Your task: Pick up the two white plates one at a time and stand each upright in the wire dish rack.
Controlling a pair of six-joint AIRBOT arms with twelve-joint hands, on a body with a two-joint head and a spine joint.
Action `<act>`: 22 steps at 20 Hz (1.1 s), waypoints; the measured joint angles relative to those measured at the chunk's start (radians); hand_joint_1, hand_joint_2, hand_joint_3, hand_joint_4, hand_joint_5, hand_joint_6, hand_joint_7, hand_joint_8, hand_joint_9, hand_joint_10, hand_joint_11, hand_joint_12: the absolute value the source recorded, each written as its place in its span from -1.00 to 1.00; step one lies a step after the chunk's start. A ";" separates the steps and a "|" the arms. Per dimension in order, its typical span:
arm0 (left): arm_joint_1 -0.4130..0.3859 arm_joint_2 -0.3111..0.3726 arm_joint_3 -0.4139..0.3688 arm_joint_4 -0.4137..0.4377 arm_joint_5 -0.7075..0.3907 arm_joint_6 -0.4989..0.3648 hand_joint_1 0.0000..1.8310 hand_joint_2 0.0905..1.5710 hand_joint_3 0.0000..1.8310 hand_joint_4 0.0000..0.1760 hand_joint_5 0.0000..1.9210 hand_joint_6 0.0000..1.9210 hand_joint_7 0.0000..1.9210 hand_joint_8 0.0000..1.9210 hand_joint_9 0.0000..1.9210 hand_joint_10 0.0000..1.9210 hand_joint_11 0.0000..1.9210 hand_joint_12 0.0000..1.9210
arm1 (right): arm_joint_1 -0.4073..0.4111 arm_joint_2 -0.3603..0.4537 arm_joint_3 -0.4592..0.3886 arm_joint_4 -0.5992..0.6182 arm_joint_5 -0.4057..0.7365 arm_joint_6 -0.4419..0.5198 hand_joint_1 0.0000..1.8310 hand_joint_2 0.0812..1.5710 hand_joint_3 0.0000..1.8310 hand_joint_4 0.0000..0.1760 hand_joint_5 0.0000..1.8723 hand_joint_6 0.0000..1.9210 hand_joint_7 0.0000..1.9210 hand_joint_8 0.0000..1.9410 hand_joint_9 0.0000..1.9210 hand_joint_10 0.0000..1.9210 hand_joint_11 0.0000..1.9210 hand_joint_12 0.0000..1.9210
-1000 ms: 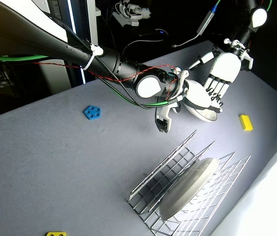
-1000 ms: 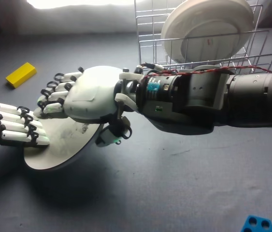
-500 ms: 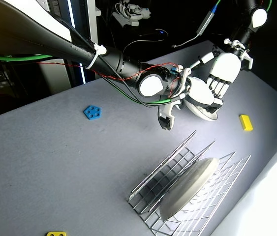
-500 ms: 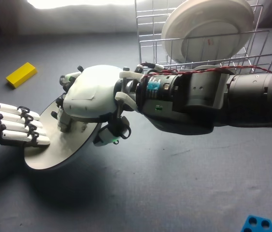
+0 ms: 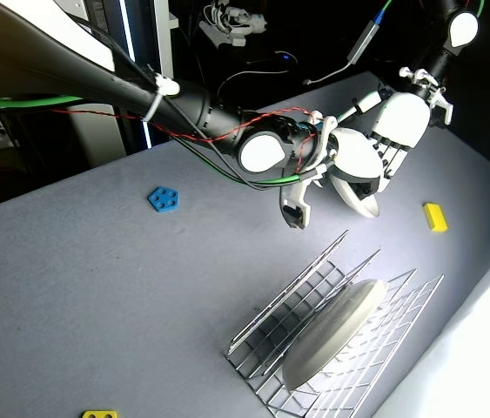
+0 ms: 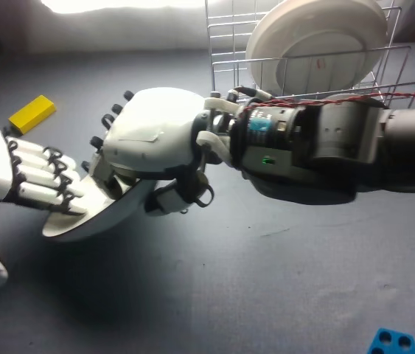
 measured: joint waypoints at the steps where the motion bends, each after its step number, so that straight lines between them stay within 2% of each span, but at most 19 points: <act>1: -0.024 0.001 0.000 0.001 -0.003 0.001 -1.00 0.29 -1.00 -1.00 -0.99 -1.00 -1.00 -1.00 -1.00 -1.00 -1.00 -1.00 | 0.001 0.025 -0.029 0.008 -0.005 0.000 0.51 0.35 -1.00 -1.00 0.09 -0.13 0.06 -0.07 0.00 0.18 -0.13 0.20; 4: -0.082 0.012 0.003 -0.001 -0.002 -0.006 -1.00 0.29 -1.00 -1.00 -1.00 -1.00 -1.00 -1.00 -1.00 -1.00 -1.00 -1.00 | 0.018 0.091 -0.098 0.021 -0.026 0.001 0.51 0.34 -1.00 -1.00 0.09 -0.10 0.09 -0.15 0.03 0.12 -0.09 0.16; 7: -0.118 0.020 0.020 0.001 -0.004 -0.019 -1.00 0.29 -1.00 -1.00 -0.98 -0.99 -1.00 -1.00 -1.00 -1.00 -1.00 -1.00 | 0.052 0.147 -0.159 0.061 -0.077 0.003 0.51 0.36 -1.00 -1.00 0.07 -0.07 0.05 -0.07 -0.01 0.17 -0.12 0.16; 12: -0.123 0.032 0.023 0.011 -0.005 -0.030 -1.00 0.31 -0.99 -1.00 -0.99 -1.00 -1.00 -1.00 -1.00 -1.00 -1.00 -1.00 | 0.129 0.241 -0.250 0.067 -0.145 0.006 0.51 0.34 -1.00 -1.00 0.10 -0.11 0.08 -0.11 0.00 0.15 -0.13 0.16; 16: -0.155 0.040 0.010 0.051 -0.002 -0.038 -1.00 0.27 -1.00 -1.00 -1.00 -1.00 -1.00 -1.00 -1.00 -1.00 -1.00 -1.00 | 0.210 0.296 -0.290 0.082 -0.186 0.008 0.51 0.34 -1.00 -1.00 0.11 -0.11 0.11 -0.18 0.00 0.13 -0.13 0.14; 21: -0.166 0.050 -0.004 0.069 -0.003 -0.042 -1.00 0.28 -1.00 -1.00 -0.99 -1.00 -1.00 -1.00 -1.00 -1.00 -1.00 -1.00 | 0.286 0.354 -0.296 0.227 -0.244 0.007 0.51 0.33 -1.00 -1.00 0.11 -0.12 0.11 -0.18 0.01 0.13 -0.11 0.11; 22: -0.166 0.051 -0.007 0.070 -0.002 -0.041 -1.00 0.30 -1.00 -1.00 -0.99 -1.00 -1.00 -1.00 -1.00 -1.00 -1.00 -1.00 | 0.295 0.362 -0.296 0.241 -0.252 0.006 0.51 0.35 -1.00 -1.00 0.09 -0.08 0.07 -0.11 -0.02 0.17 -0.14 0.13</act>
